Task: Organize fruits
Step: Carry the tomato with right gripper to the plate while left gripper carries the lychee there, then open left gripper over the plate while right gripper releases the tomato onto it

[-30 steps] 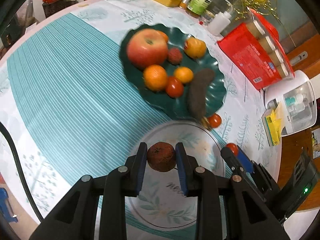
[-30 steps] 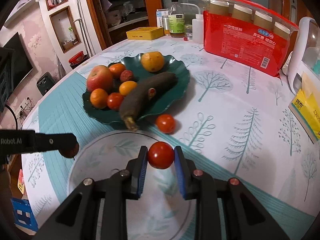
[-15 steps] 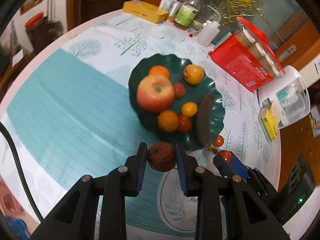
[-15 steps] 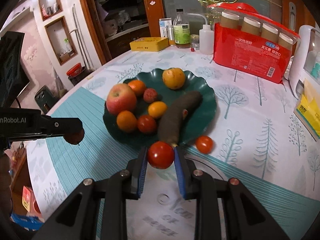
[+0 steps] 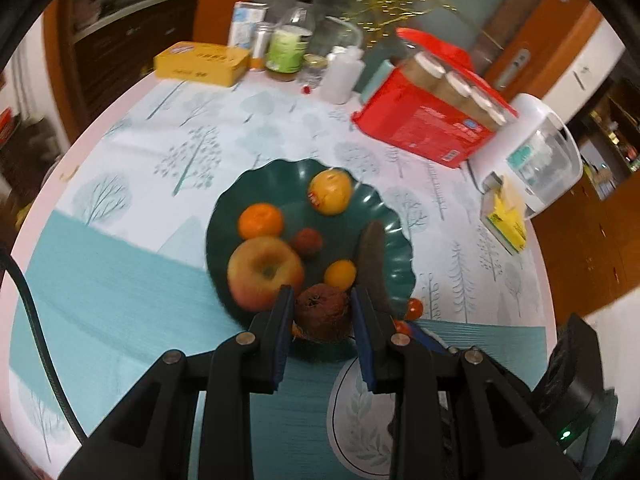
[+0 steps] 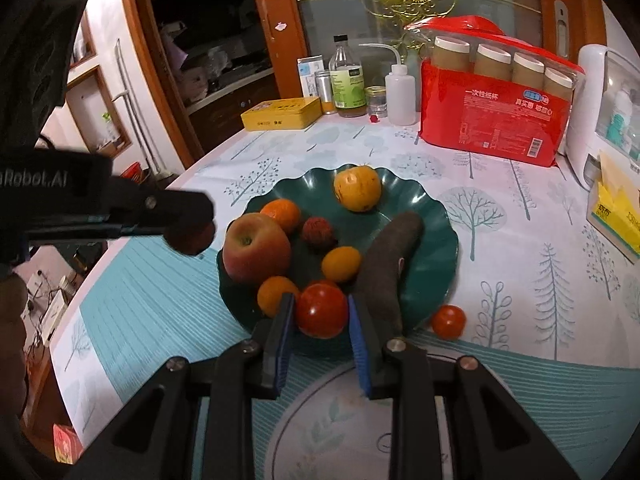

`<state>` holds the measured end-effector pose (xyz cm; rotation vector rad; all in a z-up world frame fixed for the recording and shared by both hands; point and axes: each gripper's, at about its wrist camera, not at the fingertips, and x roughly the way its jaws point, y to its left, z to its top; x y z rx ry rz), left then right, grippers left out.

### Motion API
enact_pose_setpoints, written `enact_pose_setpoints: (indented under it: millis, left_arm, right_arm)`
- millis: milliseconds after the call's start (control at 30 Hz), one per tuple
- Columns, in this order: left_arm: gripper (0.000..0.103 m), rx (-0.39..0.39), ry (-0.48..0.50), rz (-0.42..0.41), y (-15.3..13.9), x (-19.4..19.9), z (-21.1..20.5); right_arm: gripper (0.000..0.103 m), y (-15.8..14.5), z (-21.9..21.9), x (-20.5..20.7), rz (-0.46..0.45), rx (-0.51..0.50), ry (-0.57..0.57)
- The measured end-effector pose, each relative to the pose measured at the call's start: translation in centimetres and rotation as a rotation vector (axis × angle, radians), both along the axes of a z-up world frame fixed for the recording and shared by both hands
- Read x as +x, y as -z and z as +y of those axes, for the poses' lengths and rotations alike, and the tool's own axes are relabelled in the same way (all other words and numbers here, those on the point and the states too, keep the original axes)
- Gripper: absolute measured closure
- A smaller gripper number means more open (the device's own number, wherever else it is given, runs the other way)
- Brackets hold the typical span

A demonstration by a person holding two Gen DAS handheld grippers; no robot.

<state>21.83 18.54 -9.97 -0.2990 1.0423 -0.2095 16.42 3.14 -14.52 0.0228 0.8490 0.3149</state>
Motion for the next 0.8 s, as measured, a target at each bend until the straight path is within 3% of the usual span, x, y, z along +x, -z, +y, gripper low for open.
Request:
enact_pose_setpoints:
  millis: [500, 667, 733, 800]
  left_arm:
    - [0.076, -0.042, 0.162, 0.014, 3.0, 2.9, -1.4]
    - [0.076, -0.061, 0.171, 0.020, 3.7, 3.4, -1.6]
    - [0.071, -0.075, 0.163, 0.015, 3.9, 3.5, -1.6]
    - [0.065, -0.080, 0.154, 0.010, 3.9, 3.5, -1.5]
  right_arm:
    - [0.076, 2.2, 1.2, 1.0, 0.045, 0.012, 0.086]
    - [0.076, 2.9, 1.0, 1.3, 0.058, 0.014, 0.113]
    - [0.076, 3.0, 0.8, 1.3, 0.061, 0.023, 0.127]
    - [0.066, 3.2, 0.6, 1.4, 0.072, 0.030, 0.138]
